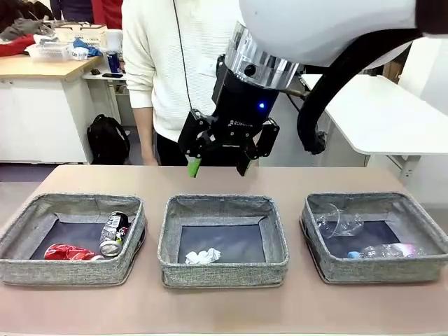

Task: Sort the waste into the appropriate baskets.
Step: Place the picked waste into the Fabric basket indicated by the person.

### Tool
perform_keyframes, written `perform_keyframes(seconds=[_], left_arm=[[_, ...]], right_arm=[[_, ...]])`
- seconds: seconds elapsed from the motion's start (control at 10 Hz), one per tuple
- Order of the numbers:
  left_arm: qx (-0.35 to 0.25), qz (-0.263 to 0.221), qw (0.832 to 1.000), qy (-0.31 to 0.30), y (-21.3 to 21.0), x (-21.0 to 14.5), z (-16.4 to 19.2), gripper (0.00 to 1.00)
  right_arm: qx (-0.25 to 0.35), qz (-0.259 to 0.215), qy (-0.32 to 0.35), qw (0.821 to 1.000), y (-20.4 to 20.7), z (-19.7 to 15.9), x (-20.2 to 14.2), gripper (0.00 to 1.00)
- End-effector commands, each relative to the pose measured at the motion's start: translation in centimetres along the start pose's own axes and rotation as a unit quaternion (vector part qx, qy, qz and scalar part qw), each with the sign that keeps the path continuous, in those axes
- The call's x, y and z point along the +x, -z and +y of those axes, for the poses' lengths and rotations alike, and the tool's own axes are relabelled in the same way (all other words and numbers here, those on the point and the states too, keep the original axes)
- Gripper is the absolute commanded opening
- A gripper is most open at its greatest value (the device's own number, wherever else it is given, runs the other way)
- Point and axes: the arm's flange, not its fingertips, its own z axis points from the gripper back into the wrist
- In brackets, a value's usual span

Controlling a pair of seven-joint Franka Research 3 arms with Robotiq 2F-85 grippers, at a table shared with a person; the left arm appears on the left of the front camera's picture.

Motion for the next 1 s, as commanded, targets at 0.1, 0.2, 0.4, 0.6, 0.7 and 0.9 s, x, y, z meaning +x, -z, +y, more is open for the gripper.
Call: perform_keyframes(seconds=[0.1, 0.2, 0.4, 0.6, 0.7, 0.9], left_arm=[[-0.062, 0.056, 0.995, 0.056, 5.5, 0.6, -3.8, 1.0], [-0.088, 0.072, 0.992, 0.06, 7.7, 1.4, -5.1, 1.0], [-0.124, 0.066, 0.99, 0.02, 12.1, 2.7, -6.4, 1.0], [-0.149, 0.049, 0.987, -0.027, 14.9, 4.3, -6.6, 1.0], [-0.162, 0.09, 0.982, -0.046, 15.3, 5.6, -6.3, 1.0], [-0.186, 0.145, 0.969, -0.066, 13.2, 7.8, -5.0, 1.0]], right_arm=[[0.148, -0.052, 0.128, 0.979, -2.1, -6.9, -1.3, 1.0], [0.228, -0.101, 0.154, 0.956, -3.9, -10.2, -3.9, 1.0], [0.358, -0.163, 0.197, 0.898, -6.2, -16.3, -8.7, 1.0], [0.466, -0.17, 0.184, 0.849, -7.2, -22.0, -13.3, 1.0], [0.505, -0.161, 0.171, 0.83, -7.3, -24.5, -15.1, 1.0], [0.529, -0.152, 0.182, 0.815, -7.1, -29.2, -19.2, 1.0]])
